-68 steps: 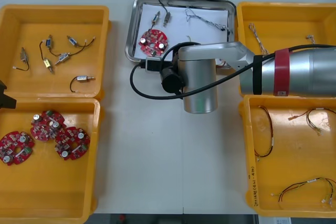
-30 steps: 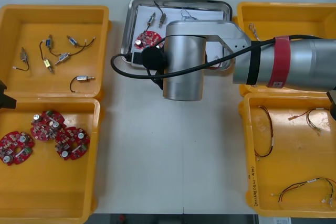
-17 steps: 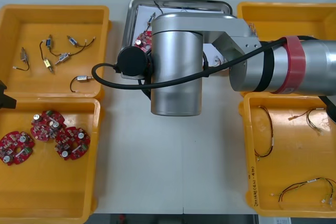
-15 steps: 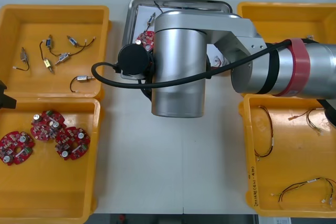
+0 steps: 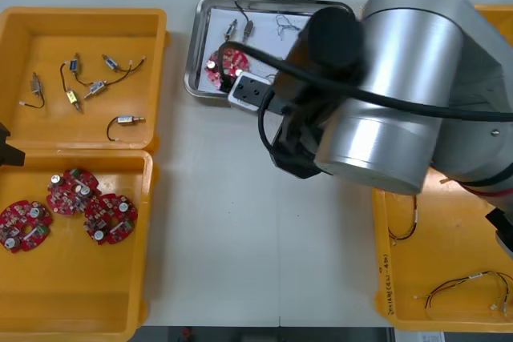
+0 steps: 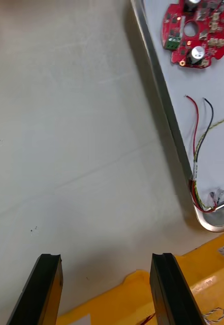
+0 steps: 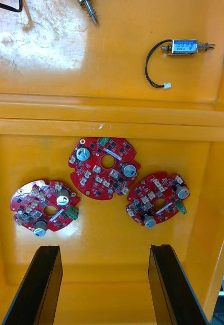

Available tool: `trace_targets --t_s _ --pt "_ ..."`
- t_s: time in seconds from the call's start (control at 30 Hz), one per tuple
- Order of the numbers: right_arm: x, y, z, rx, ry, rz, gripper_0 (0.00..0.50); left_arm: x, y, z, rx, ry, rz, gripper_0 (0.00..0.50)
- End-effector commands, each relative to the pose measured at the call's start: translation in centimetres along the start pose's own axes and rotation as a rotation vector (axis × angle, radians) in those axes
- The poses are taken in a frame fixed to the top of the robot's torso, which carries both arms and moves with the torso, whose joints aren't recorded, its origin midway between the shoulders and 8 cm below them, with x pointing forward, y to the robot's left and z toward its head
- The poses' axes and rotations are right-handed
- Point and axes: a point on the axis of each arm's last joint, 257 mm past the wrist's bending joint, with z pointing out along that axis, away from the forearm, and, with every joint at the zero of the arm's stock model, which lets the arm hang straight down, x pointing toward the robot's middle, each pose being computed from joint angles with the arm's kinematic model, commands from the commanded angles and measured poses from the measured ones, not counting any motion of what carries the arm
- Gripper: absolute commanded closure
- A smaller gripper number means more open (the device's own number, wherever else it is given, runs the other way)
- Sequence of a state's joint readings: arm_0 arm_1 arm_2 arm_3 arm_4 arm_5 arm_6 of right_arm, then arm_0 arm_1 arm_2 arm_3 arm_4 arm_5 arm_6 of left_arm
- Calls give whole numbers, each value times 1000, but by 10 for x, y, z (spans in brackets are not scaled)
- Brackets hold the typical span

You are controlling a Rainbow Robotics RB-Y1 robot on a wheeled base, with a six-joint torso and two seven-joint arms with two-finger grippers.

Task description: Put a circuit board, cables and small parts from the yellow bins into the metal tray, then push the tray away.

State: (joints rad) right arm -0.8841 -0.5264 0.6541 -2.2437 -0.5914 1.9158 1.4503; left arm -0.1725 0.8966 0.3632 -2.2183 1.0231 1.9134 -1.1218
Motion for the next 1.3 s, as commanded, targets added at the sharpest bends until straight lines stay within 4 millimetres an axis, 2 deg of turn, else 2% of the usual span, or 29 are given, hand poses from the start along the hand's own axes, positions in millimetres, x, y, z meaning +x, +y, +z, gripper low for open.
trace_targets --t_s 0.03,0.1,0.17,0.4,0.57,0.87,1.1,1.3 --pt "6 -20 -22 23 -104 215 0 0 7 -10 -24 -16 111 0" --pt "17 -31 -24 38 -111 279 0 0 7 -10 -24 -16 111 0" --pt "38 -46 -25 56 -102 408 0 0 7 -10 -24 -16 111 0" --pt "100 -72 -26 90 -61 713 0 0 7 -10 -24 -16 111 0" --pt "133 -89 -30 106 -46 862 0 0 7 -10 -24 -16 111 0" --pt "195 -112 -44 143 11 963 0 0 7 -10 -24 -16 111 0" --pt "223 -124 -51 114 19 1049 0 0 7 -10 -24 -16 111 0" --pt "254 -126 -50 151 89 1000 0 0 7 -10 -24 -16 111 0"
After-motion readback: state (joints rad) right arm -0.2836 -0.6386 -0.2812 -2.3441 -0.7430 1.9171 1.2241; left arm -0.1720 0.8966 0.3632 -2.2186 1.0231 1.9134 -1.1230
